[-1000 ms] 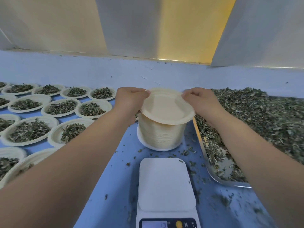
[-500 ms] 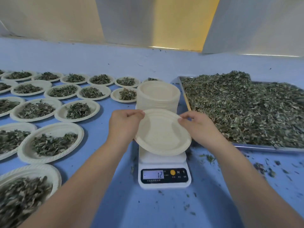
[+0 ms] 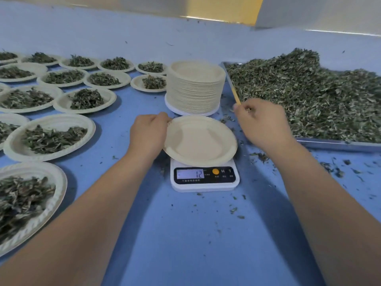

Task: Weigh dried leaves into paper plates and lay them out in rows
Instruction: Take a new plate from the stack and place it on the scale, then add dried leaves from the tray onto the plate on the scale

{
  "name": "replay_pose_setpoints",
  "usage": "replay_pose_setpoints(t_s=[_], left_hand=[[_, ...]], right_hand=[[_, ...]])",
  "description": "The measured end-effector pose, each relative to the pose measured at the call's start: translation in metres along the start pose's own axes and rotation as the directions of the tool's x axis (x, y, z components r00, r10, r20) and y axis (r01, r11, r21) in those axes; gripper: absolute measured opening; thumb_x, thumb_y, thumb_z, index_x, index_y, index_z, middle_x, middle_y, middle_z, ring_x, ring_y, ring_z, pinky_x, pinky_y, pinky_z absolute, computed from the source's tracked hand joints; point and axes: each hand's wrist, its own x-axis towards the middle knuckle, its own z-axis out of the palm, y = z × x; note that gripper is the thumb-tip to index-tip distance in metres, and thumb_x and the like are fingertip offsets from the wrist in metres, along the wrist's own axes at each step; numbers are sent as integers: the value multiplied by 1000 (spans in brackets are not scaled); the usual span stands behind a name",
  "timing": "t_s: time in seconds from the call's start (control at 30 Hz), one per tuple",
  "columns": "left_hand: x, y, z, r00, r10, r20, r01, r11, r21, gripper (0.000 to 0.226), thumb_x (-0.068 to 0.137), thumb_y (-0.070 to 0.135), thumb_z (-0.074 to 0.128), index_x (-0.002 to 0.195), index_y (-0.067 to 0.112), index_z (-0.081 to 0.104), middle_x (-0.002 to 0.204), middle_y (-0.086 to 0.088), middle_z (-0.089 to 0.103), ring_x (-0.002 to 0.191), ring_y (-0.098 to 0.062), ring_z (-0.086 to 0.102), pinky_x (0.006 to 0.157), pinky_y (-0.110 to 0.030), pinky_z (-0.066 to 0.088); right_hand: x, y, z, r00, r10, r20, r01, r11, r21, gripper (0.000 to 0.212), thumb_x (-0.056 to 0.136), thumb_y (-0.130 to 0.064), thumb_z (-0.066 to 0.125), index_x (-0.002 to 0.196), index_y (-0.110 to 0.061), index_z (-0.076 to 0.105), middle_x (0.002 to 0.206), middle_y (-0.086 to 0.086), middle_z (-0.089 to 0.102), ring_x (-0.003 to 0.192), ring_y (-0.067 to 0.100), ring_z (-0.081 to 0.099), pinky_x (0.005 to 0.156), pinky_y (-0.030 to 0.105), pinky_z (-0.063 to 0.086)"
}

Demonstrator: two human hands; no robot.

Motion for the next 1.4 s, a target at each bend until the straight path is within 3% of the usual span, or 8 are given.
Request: replay_pose_setpoints(t_s=[0.23, 0.43, 0.7, 0.83, 0.93, 1.1, 1.27, 1.4], left_hand=[[-5, -3, 6, 992, -102, 75, 121, 937, -328, 51, 73, 51, 51, 114, 28, 72, 123, 9, 66, 113, -13, 63, 101, -39, 49], [-12, -2, 15, 993, -30, 118, 80, 890, -450, 51, 77, 54, 52, 121, 34, 69, 133, 16, 63, 126, 0, 53, 104, -33, 40], [-9, -2, 12, 989, -46, 142, 116, 831, -544, 32, 97, 46, 52, 111, 28, 74, 131, 10, 67, 125, -3, 56, 114, -39, 39], [-6, -5, 11, 991, -79, 110, 128, 807, -577, 33, 105, 38, 45, 109, 22, 73, 127, 5, 70, 122, -8, 59, 114, -40, 41], [-4, -5, 12, 990, -89, 107, 136, 792, -595, 34, 106, 37, 45, 110, 18, 72, 125, 2, 71, 122, -11, 61, 114, -39, 42], [-4, -6, 12, 991, -79, 106, 127, 795, -594, 35, 106, 37, 43, 109, 16, 72, 125, 0, 72, 123, -14, 61, 114, -40, 43], [-3, -9, 13, 990, -78, 115, 131, 799, -586, 34, 105, 38, 45, 103, 18, 73, 118, 4, 74, 119, -11, 63, 113, -40, 44], [-3, -10, 12, 992, -68, 102, 114, 818, -564, 34, 105, 37, 45, 104, 19, 73, 116, 7, 75, 119, -10, 64, 115, -41, 42]], right_hand=[[70, 58, 9, 947, 156, 282, -100, 974, -201, 45, 106, -49, 37, 134, -20, 59, 117, 11, 66, 95, 30, 59, 80, 36, 43], [101, 56, 35, 888, 134, 440, -73, 986, -153, 62, 106, -56, 26, 140, -13, 53, 141, 16, 56, 125, 38, 53, 95, 40, 38], [85, 52, 16, 808, 179, 562, -47, 969, -241, 81, 94, -75, 11, 64, -10, 50, 61, 9, 47, 61, 25, 47, 61, 32, 35], [64, 66, -11, 816, 97, 570, -70, 995, -69, 72, 98, -72, 23, 109, -20, 72, 104, -4, 68, 89, 13, 68, 82, 31, 44], [59, 81, -28, 926, 101, 364, -147, 984, 99, 39, 103, -54, 42, 103, -32, 75, 105, -8, 76, 88, 11, 71, 80, 35, 54], [59, 96, -22, 855, 327, 401, -199, 923, -329, 54, 102, -61, 37, 129, -22, 62, 127, 10, 64, 113, 32, 58, 98, 41, 44], [59, 81, -13, 847, 275, 455, -147, 944, -296, 42, 99, -57, 49, 108, -23, 71, 103, 4, 68, 85, 20, 60, 70, 31, 45], [56, 64, -8, 861, 220, 458, -42, 929, -368, 47, 90, -45, 70, 132, -26, 60, 121, 4, 65, 99, 25, 61, 90, 38, 53]])
